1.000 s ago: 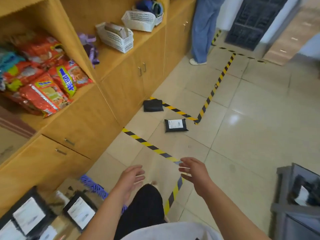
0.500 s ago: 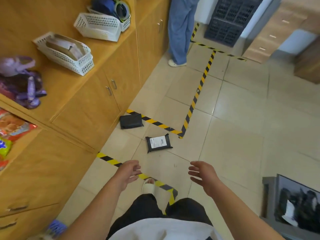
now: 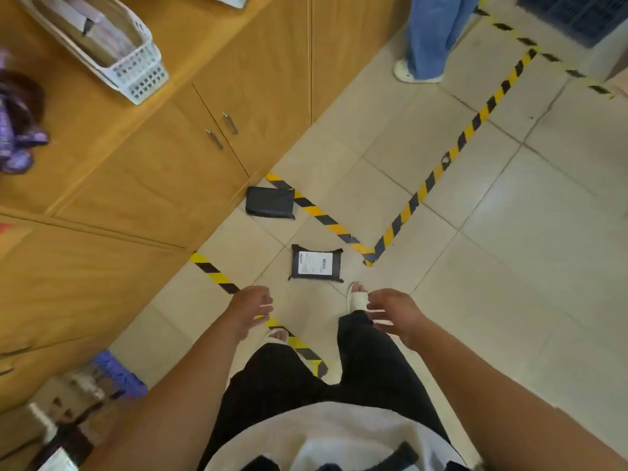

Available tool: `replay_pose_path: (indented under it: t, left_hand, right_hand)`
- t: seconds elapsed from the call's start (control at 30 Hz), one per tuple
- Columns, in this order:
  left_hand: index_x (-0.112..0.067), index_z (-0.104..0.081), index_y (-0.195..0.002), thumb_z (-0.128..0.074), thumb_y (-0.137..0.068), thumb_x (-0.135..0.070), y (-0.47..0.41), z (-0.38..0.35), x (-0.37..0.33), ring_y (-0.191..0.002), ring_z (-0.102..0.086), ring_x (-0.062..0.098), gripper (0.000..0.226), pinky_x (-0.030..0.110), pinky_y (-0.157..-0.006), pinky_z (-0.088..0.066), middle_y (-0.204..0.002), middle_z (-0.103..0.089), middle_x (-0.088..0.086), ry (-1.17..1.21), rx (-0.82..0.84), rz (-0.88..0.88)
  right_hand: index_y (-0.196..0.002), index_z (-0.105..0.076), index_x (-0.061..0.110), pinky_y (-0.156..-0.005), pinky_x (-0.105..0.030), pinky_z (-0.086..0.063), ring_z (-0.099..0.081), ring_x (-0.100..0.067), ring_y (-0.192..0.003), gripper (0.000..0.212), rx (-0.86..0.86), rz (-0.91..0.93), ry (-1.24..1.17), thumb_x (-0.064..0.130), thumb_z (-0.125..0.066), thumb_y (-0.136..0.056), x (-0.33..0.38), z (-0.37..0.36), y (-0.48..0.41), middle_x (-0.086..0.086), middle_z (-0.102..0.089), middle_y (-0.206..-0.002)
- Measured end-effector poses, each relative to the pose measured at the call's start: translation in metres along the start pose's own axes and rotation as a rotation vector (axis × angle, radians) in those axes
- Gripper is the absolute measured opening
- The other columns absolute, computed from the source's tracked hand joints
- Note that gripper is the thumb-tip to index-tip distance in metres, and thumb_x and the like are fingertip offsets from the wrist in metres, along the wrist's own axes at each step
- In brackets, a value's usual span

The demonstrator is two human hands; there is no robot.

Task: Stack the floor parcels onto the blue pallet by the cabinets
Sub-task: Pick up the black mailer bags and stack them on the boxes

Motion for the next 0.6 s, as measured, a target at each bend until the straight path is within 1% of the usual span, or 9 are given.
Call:
replay_pose_path:
  t: [0.1, 0.2, 0.23, 0.27, 0.33, 0.4, 0.47, 0.53, 0.6]
  left_hand:
    - [-0.011, -0.058, -0.092, -0.053, -0.096, -0.009, -0.020, -0.018, 0.014, -0.076, -0.060, 0.021, 0.007, 0.032, -0.071, -0.049, -0.098, -0.059, 0.013, 0.017, -0.061, 0.073]
    - [-0.010, -0.060, -0.106, -0.053, -0.095, -0.012, -0.053, -0.045, 0.021, -0.088, -0.062, 0.025, 0.013, 0.033, -0.076, -0.050, -0.104, -0.063, 0.013, 0.036, -0.084, 0.102]
    - [-0.011, -0.061, -0.110, -0.053, -0.096, -0.017, -0.066, -0.055, 0.026, -0.088, -0.062, 0.024, 0.017, 0.032, -0.075, -0.049, -0.100, -0.063, 0.010, 0.046, -0.078, 0.117]
    - [-0.013, -0.062, -0.111, -0.053, -0.096, -0.022, -0.082, -0.065, 0.030, -0.085, -0.061, 0.023, 0.020, 0.032, -0.073, -0.048, -0.095, -0.063, 0.008, 0.034, -0.076, 0.118]
    - [-0.017, -0.063, -0.116, -0.053, -0.093, -0.029, -0.120, -0.081, 0.039, -0.082, -0.061, 0.022, 0.027, 0.032, -0.071, -0.049, -0.090, -0.064, 0.006, -0.001, -0.079, 0.118]
    - [-0.020, -0.062, -0.123, -0.053, -0.086, -0.038, -0.177, -0.093, 0.055, -0.096, -0.064, 0.026, 0.042, 0.038, -0.086, -0.052, -0.104, -0.068, 0.007, -0.063, -0.080, 0.125]
    - [-0.016, -0.060, -0.127, -0.053, -0.086, -0.040, -0.240, -0.098, 0.073, -0.110, -0.060, 0.028, 0.048, 0.039, -0.095, -0.049, -0.123, -0.063, 0.008, -0.089, -0.107, 0.150]
    - [-0.009, -0.059, -0.127, -0.046, -0.098, -0.026, -0.307, -0.100, 0.089, -0.116, -0.055, 0.029, 0.036, 0.034, -0.095, -0.043, -0.129, -0.057, 0.010, -0.159, -0.140, 0.140]
    - [-0.008, -0.057, -0.131, -0.042, -0.100, -0.016, -0.366, -0.099, 0.093, -0.123, -0.050, 0.030, 0.035, 0.031, -0.099, -0.040, -0.134, -0.052, 0.013, -0.245, -0.160, 0.093]
  right_hand:
    - [-0.109, -0.067, 0.008, -0.070, -0.031, -0.055, -0.065, -0.026, -0.084, 0.017, 0.050, 0.008, 0.180, 0.017, -0.064, -0.094, 0.032, 0.016, -0.049, -0.015, -0.068, -0.104]
    - [-0.090, -0.067, 0.010, -0.060, -0.027, -0.049, -0.061, -0.025, -0.073, 0.002, 0.016, -0.051, 0.364, 0.011, -0.066, -0.091, 0.047, 0.028, -0.100, -0.015, -0.065, -0.093]
    - [-0.085, -0.065, 0.012, -0.058, -0.026, -0.045, -0.059, -0.025, -0.072, 0.005, 0.005, -0.056, 0.452, 0.010, -0.068, -0.089, 0.048, 0.030, -0.120, -0.014, -0.064, -0.090]
    - [-0.084, -0.065, 0.013, -0.057, -0.026, -0.042, -0.058, -0.026, -0.074, 0.005, 0.008, -0.057, 0.537, 0.010, -0.069, -0.087, 0.048, 0.027, -0.140, -0.013, -0.063, -0.091]
    - [-0.094, -0.066, 0.013, -0.061, -0.026, -0.043, -0.059, -0.026, -0.081, 0.008, 0.014, -0.041, 0.672, 0.015, -0.068, -0.086, 0.048, 0.014, -0.184, -0.011, -0.063, -0.094]
    - [-0.101, -0.066, 0.008, -0.065, -0.029, -0.046, -0.060, -0.024, -0.084, 0.015, 0.016, -0.054, 0.647, 0.016, -0.066, -0.088, 0.042, -0.003, -0.238, -0.010, -0.063, -0.094]
    - [-0.098, -0.063, 0.009, -0.074, -0.034, -0.050, -0.059, -0.023, -0.087, 0.008, -0.001, -0.067, 0.566, 0.012, -0.062, -0.091, 0.033, -0.021, -0.297, -0.009, -0.061, -0.095]
    - [-0.094, -0.060, 0.011, -0.084, -0.039, -0.050, -0.057, -0.022, -0.084, 0.001, -0.034, -0.101, 0.518, 0.012, -0.060, -0.093, 0.015, -0.035, -0.358, -0.008, -0.059, -0.094]
    - [-0.088, -0.061, 0.011, -0.086, -0.041, -0.049, -0.052, -0.021, -0.074, 0.008, -0.095, -0.175, 0.459, 0.017, -0.062, -0.094, -0.007, -0.047, -0.409, -0.008, -0.054, -0.082]
Point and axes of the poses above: each hand's wrist, its own y-axis away from the middle knuckle, its own z-axis out of the back of the hand, x = y × z, the point moved 7 cm from there along -y, towards the middle knuckle
